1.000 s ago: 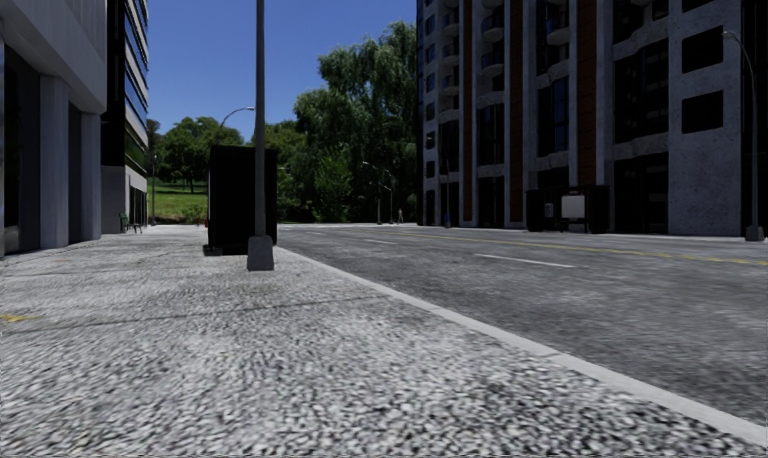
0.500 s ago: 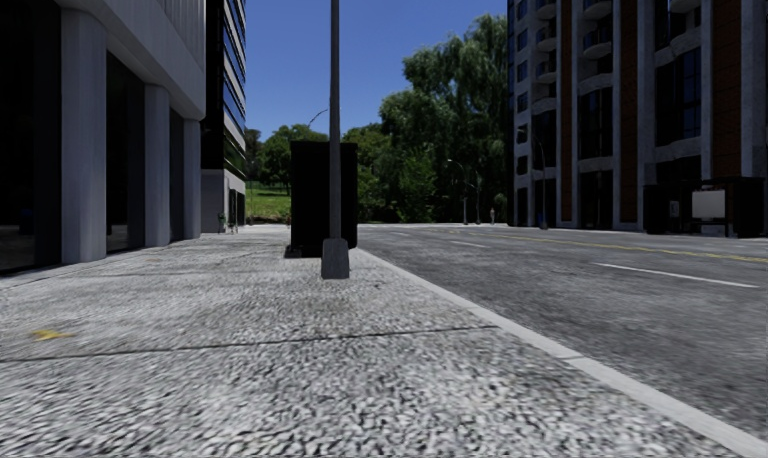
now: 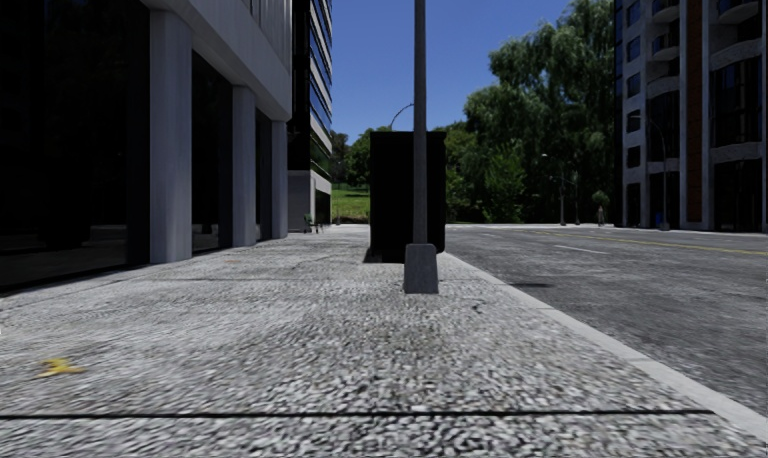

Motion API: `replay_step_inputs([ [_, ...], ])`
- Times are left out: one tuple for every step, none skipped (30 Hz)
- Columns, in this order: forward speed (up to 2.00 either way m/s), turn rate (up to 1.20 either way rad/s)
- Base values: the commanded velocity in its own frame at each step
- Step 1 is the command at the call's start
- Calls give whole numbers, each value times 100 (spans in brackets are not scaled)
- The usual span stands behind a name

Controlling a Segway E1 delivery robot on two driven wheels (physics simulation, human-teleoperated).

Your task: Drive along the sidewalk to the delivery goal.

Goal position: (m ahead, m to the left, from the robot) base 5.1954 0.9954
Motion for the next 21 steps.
replay_step_inputs([
  [200, 54],
  [200, 54],
  [200, 54],
  [200, 54],
  [200, 54],
  [200, 52],
  [200, 52],
  [200, 6],
  [200, 0],
  [200, 0],
  [200, 0],
  [200, 0],
  [200, 0],
  [200, 0],
  [200, 0],
  [200, 0],
  [200, 0],
  [200, 0],
  [200, 0],
  [200, 0],
  [200, 0],
])
